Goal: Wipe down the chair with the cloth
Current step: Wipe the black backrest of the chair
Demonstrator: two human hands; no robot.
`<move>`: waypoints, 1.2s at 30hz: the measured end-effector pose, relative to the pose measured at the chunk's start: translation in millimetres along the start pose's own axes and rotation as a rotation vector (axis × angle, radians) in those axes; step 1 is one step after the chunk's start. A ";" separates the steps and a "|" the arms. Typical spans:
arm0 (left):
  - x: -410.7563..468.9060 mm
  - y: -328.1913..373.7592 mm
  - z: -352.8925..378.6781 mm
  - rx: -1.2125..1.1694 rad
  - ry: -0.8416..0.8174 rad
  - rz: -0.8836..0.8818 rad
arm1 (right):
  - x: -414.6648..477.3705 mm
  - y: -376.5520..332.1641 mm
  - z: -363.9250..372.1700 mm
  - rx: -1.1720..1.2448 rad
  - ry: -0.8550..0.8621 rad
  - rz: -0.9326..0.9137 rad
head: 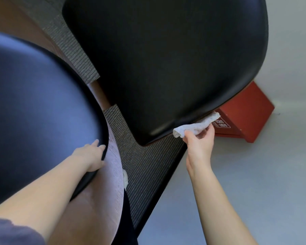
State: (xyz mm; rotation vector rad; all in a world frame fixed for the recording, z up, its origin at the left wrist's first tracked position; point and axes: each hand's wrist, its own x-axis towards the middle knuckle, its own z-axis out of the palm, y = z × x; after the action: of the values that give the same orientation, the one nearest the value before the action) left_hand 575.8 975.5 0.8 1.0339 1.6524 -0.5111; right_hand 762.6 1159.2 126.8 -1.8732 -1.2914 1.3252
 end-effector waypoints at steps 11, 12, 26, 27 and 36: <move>12.6 10.9 -22.9 -0.016 0.113 0.054 | 31.8 -4.4 22.9 -1.044 0.178 -1.131; 15.5 11.3 -20.3 -0.024 0.113 0.062 | 33.0 0.0 25.1 -1.102 0.155 -1.148; 53.0 -18.5 24.6 0.049 0.084 0.022 | 15.1 91.0 91.8 -1.664 -0.309 -1.288; 54.9 -20.8 27.8 0.063 0.105 0.025 | 15.7 96.4 95.7 -1.705 -0.346 -1.324; 50.6 -46.2 34.7 0.071 0.153 0.004 | 16.6 96.1 97.7 -1.958 -0.824 -1.524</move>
State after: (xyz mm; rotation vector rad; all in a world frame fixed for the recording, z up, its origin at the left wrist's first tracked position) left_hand 553.9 943.3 -65.5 1.1522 1.7772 -0.5016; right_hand 714.3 1122.1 3.0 0.2136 -3.7044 -0.5855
